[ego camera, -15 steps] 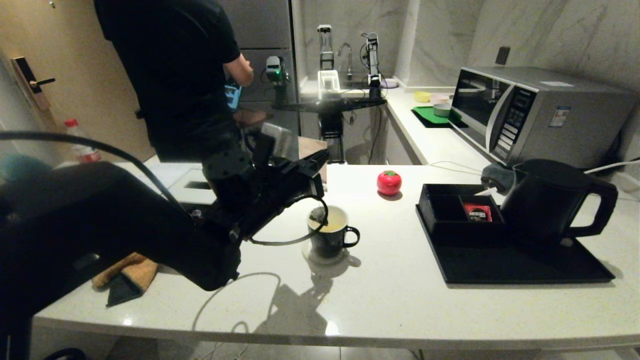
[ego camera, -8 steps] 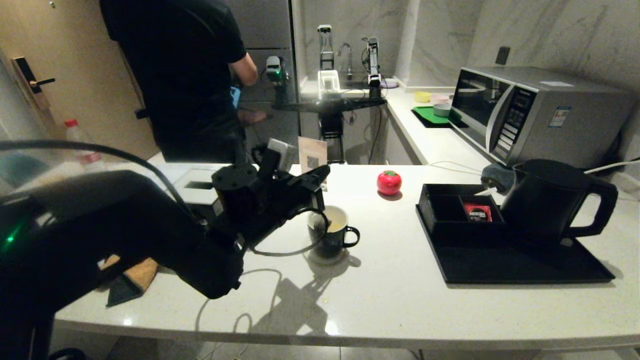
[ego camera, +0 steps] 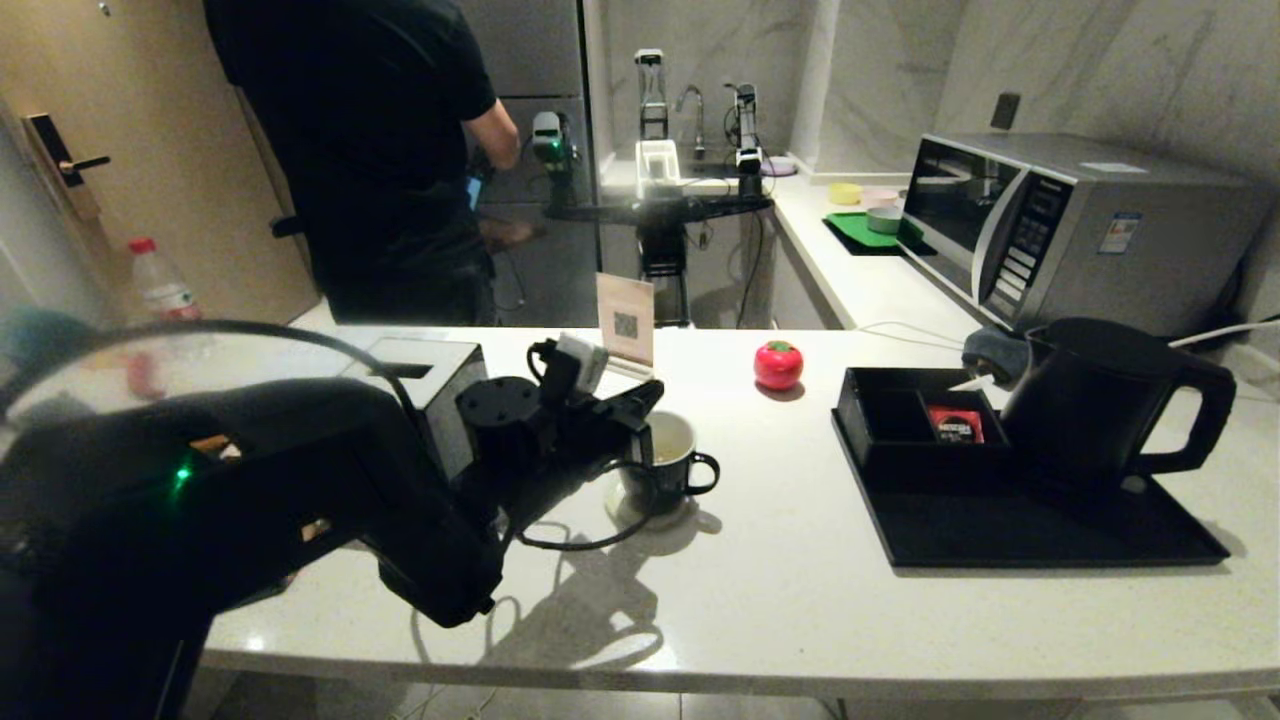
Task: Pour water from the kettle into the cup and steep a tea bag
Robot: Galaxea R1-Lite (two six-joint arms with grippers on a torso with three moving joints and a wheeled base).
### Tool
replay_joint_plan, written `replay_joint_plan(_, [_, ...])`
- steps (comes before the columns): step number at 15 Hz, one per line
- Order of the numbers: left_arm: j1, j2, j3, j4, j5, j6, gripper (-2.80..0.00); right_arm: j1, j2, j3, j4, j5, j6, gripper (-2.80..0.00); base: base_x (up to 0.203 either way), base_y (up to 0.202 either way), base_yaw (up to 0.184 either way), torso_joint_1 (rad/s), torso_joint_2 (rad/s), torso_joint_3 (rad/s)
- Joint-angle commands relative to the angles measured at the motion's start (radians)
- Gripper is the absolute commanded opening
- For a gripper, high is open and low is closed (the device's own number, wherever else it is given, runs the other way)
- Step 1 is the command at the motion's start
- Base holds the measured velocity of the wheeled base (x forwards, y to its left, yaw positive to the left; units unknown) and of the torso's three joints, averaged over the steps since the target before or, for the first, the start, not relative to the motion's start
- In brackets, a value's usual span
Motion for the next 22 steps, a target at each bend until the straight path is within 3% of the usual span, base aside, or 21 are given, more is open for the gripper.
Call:
replay_joint_plan(1, [-0.001,0.033,0.008,-0.01,-0.001,0.0,-2.8,0.0,0.0,0.001,0.0,0.0,0.0,-2.8,0.0,0.0,0.0,0.0,0.0,0.0])
replay_joint_plan(22, [0.023,-0.139,-0.007,0.001,-0.009,0.0,-2.8,0.0,0.0,0.0,0.0,0.0,0.0,-2.8,0.0,0.0,0.0,0.0,0.0,0.0])
